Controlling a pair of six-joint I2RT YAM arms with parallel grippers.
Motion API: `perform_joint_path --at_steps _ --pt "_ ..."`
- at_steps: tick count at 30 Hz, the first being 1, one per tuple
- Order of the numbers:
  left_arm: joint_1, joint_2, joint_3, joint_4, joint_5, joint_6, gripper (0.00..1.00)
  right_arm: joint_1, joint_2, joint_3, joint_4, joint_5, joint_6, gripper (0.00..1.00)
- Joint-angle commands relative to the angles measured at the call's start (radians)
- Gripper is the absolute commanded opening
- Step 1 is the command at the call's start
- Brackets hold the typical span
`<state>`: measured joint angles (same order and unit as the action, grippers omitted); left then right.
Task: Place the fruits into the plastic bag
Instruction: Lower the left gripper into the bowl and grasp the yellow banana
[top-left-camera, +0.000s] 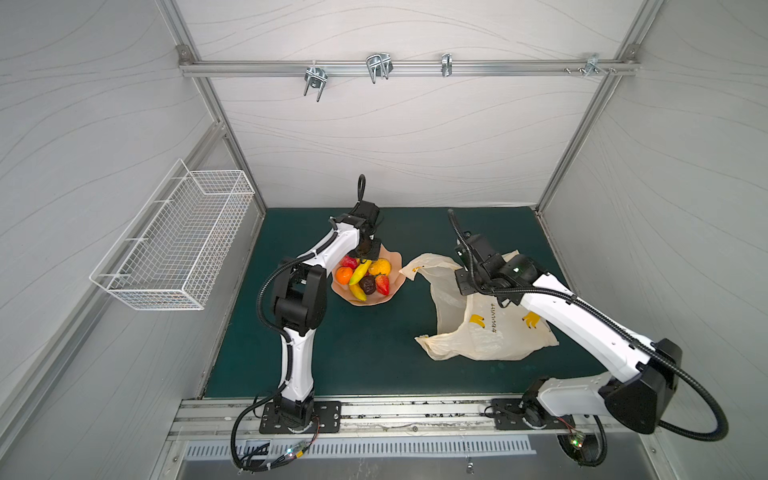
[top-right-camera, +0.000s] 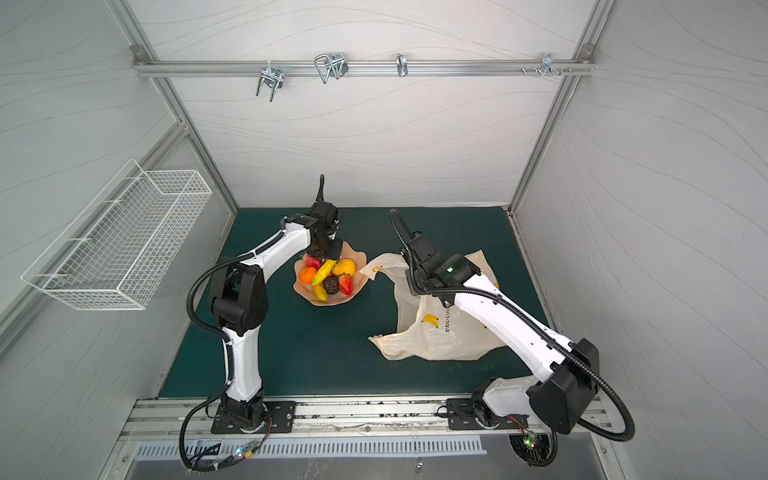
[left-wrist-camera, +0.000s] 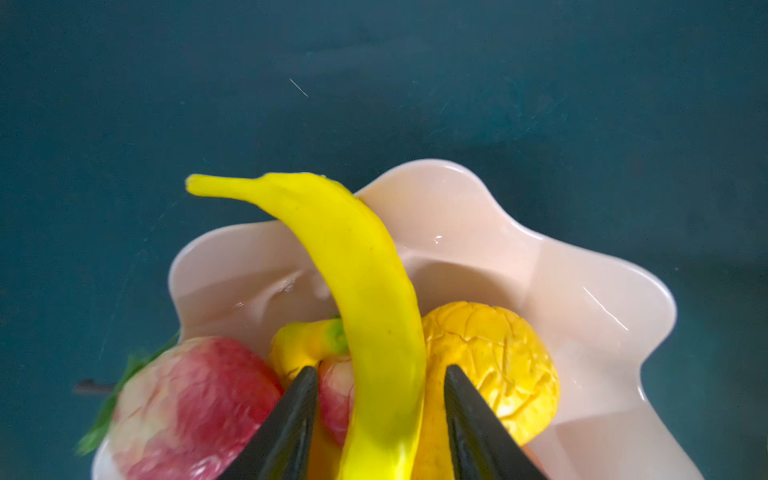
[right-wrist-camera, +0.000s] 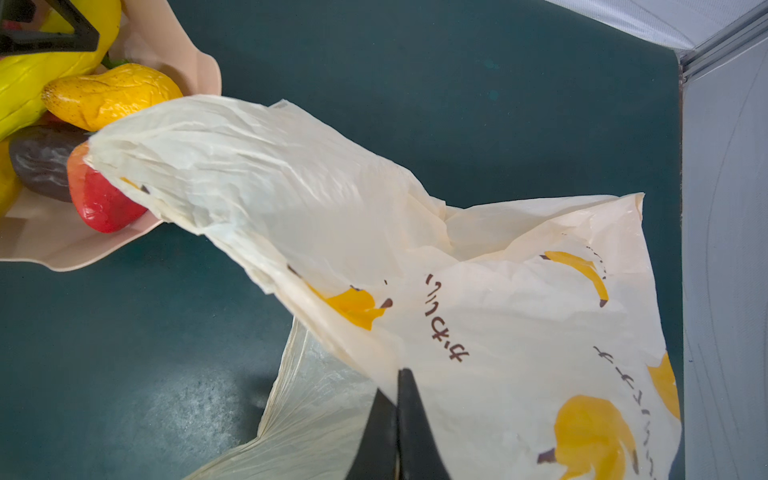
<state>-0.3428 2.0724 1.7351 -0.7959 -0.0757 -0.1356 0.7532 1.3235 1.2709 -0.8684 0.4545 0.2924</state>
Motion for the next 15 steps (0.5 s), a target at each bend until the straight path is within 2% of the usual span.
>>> perform_joint_path --at_steps 1,8,15 --pt "-0.010 0.032 0.048 -0.004 -0.022 -0.009 0.50 0.007 -0.018 -0.001 -0.017 -0.010 0.015 0.00" --pt "-0.016 0.052 0.044 -0.018 -0.048 0.001 0.38 0.007 -0.020 0.005 -0.019 -0.005 0.014 0.00" --pt "-0.016 -0.023 0.017 -0.017 -0.045 0.018 0.26 0.007 -0.014 0.005 -0.018 -0.005 0.014 0.00"
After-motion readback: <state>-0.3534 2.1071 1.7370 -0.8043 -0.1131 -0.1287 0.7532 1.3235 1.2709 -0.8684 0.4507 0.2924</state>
